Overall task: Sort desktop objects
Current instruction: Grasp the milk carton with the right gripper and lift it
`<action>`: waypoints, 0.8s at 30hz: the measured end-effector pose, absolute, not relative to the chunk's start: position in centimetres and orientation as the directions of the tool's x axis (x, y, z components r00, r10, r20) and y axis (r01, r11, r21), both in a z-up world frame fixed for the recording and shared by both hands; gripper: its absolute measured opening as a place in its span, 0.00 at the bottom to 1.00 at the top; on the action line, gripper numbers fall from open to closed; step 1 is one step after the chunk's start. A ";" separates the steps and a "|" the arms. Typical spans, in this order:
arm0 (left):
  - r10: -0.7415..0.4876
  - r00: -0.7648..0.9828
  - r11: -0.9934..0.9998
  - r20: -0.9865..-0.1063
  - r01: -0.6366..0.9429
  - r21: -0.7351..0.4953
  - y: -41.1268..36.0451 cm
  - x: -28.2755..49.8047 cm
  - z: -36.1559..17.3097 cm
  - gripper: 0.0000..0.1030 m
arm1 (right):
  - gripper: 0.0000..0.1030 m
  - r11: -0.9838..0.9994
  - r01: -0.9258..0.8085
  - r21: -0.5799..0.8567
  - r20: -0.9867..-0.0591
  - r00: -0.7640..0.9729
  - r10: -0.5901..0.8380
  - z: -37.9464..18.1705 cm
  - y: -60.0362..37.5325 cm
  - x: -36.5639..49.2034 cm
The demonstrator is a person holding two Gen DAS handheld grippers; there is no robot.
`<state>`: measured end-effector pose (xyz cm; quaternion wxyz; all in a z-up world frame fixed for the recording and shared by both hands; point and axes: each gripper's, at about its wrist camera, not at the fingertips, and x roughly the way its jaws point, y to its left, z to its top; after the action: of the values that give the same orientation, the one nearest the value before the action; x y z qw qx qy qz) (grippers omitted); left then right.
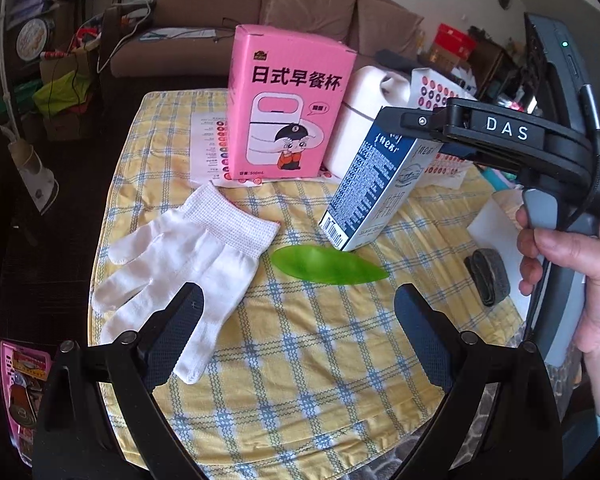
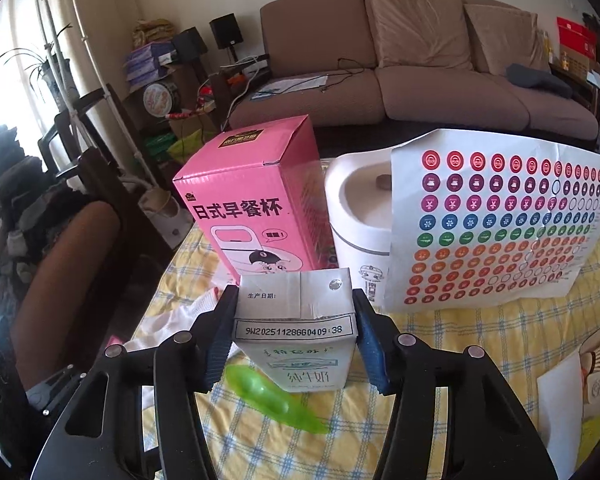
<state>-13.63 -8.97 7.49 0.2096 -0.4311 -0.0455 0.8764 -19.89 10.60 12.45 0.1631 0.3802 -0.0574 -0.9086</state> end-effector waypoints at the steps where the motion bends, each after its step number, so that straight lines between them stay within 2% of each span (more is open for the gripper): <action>1: 0.416 -0.546 -0.903 -0.727 -0.342 -0.260 -8.7 -13.4 7.7 0.93 | 0.55 -0.936 0.263 0.234 -0.663 -0.661 -0.351 12.9 10.9 -19.4; 4: 0.446 -0.573 -0.886 -0.687 -0.390 -0.250 -7.8 -12.6 9.0 0.93 | 0.55 -0.921 0.309 0.239 -0.630 -0.672 -0.389 14.7 11.7 -17.5; 9: 0.512 -0.661 -0.845 -0.549 -0.501 -0.185 -5.5 -11.0 12.2 0.99 | 0.55 -0.885 0.377 0.275 -0.600 -0.652 -0.464 18.0 13.1 -13.4; 13: 0.608 -0.598 -0.776 -0.523 -0.586 -0.232 -3.3 -10.6 14.0 0.99 | 0.55 -0.853 0.427 0.300 -0.607 -0.604 -0.516 19.9 13.9 -10.1; 17: 0.663 -0.514 -0.695 -0.544 -0.693 -0.191 -0.2 -8.5 14.9 0.99 | 0.55 -0.832 0.458 0.313 -0.616 -0.569 -0.544 21.1 14.3 -7.3; 18: 0.683 -0.479 -0.662 -0.552 -0.724 -0.191 0.6 -7.7 14.9 0.94 | 0.55 -0.829 0.462 0.316 -0.617 -0.564 -0.549 21.2 14.5 -6.6; 19: 0.700 -0.452 -0.636 -0.552 -0.747 -0.194 1.2 -7.0 15.0 0.86 | 0.55 -0.826 0.465 0.318 -0.617 -0.560 -0.553 21.4 14.6 -6.0; 20: 0.704 -0.433 -0.626 -0.562 -0.752 -0.205 1.9 -6.5 15.0 0.52 | 0.55 -0.825 0.467 0.318 -0.618 -0.558 -0.554 21.5 14.7 -5.3; 21: 0.689 -0.438 -0.647 -0.577 -0.730 -0.219 2.2 -6.4 15.0 0.45 | 0.55 -0.826 0.466 0.316 -0.619 -0.559 -0.552 21.6 14.9 -4.8; 23: 0.741 -0.357 -0.606 -0.569 -0.720 -0.338 2.7 -6.3 14.6 0.43 | 0.55 -0.827 0.468 0.311 -0.618 -0.561 -0.550 21.6 15.4 -3.7; 24: 0.745 -0.345 -0.603 -0.571 -0.713 -0.357 3.1 -6.0 14.6 0.42 | 0.56 -0.828 0.467 0.311 -0.618 -0.563 -0.549 21.6 15.6 -3.2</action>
<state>-6.01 3.08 14.62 0.4449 -0.3603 -0.0224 0.8196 -3.20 15.65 21.60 0.2878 0.3686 -0.0560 -0.8821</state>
